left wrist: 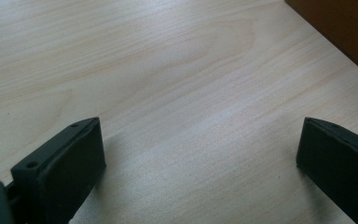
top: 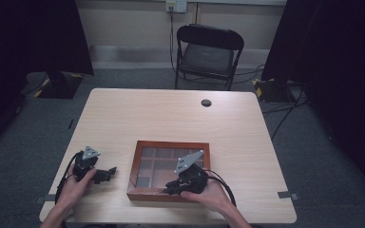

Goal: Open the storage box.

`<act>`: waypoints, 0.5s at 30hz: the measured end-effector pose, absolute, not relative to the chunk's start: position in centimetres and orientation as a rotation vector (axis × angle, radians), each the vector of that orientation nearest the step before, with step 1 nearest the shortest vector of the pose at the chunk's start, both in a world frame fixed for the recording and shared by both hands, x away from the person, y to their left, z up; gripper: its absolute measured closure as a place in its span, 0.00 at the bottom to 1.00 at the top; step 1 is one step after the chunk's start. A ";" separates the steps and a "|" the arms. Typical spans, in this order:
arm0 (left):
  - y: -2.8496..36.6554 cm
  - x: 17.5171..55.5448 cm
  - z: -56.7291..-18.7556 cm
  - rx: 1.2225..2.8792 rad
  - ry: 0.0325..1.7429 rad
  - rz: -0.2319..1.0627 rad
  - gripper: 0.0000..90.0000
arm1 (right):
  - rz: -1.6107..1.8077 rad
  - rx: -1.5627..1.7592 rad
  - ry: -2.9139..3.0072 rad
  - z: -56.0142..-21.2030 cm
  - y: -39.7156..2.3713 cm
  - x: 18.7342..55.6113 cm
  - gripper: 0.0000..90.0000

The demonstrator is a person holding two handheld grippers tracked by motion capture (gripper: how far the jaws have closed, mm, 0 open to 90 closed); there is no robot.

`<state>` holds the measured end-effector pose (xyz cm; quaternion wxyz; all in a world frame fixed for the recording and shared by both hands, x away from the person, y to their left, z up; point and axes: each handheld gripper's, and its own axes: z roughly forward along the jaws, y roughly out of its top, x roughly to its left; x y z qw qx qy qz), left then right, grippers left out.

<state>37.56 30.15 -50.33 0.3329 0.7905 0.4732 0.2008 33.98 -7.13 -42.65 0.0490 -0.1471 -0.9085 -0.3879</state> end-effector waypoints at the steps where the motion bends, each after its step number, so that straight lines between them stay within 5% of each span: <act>1: 30.1 37.6 -50.3 2.065 1.236 0.524 0.00 | -1.185 -0.441 -2.768 -42.9 -7.2 34.1 0.86; 15: 30.1 37.6 -50.3 2.063 1.238 0.520 0.00 | -1.165 -0.375 -2.818 -43.0 -6.8 33.8 0.89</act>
